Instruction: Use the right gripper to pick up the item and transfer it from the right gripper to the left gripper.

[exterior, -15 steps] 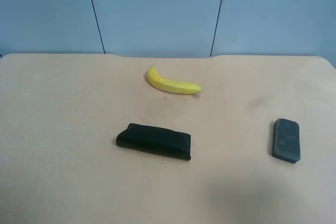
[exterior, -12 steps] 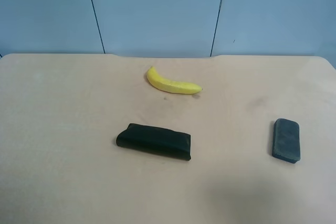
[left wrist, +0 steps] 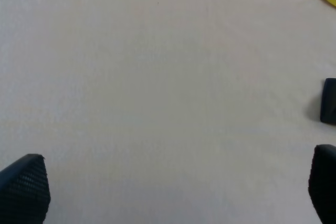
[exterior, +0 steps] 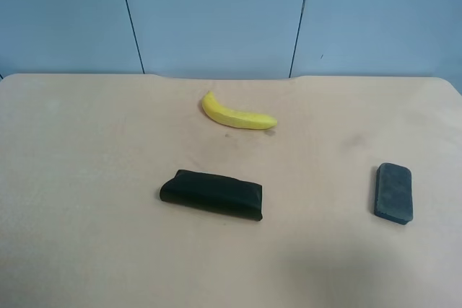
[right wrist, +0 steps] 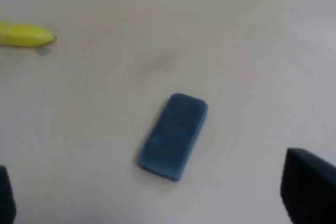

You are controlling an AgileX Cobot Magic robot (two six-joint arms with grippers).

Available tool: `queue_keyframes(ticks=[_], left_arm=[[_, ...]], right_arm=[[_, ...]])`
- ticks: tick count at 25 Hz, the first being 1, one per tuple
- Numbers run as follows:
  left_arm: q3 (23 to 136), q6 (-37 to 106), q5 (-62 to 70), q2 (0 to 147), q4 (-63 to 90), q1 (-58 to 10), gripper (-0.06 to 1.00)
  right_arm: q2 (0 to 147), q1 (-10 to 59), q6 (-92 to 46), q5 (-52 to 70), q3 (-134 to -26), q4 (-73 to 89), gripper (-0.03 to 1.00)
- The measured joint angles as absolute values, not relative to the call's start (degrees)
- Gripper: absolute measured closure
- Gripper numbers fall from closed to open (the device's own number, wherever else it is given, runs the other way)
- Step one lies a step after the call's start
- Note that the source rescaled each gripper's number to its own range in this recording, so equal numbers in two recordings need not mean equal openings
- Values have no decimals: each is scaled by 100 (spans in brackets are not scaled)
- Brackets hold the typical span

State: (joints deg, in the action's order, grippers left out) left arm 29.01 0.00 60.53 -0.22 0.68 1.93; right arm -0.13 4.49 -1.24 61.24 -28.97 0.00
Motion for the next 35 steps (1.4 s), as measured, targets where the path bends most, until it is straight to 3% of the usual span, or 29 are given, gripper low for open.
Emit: queue_keyframes(ticks=[19,30,35], left_arm=[[2901,0,6053,-22,68,193,-6],[2901,0,6053,-22,68,193,-6],[2901,0,6053,-22,68,193,-6]], right_arm=[[188,449,0,6132,-3018,129,-3],[3988,449,960,6413,-4465,109,-3],[5583,446,1602,6371,-4625,-129,-3]])
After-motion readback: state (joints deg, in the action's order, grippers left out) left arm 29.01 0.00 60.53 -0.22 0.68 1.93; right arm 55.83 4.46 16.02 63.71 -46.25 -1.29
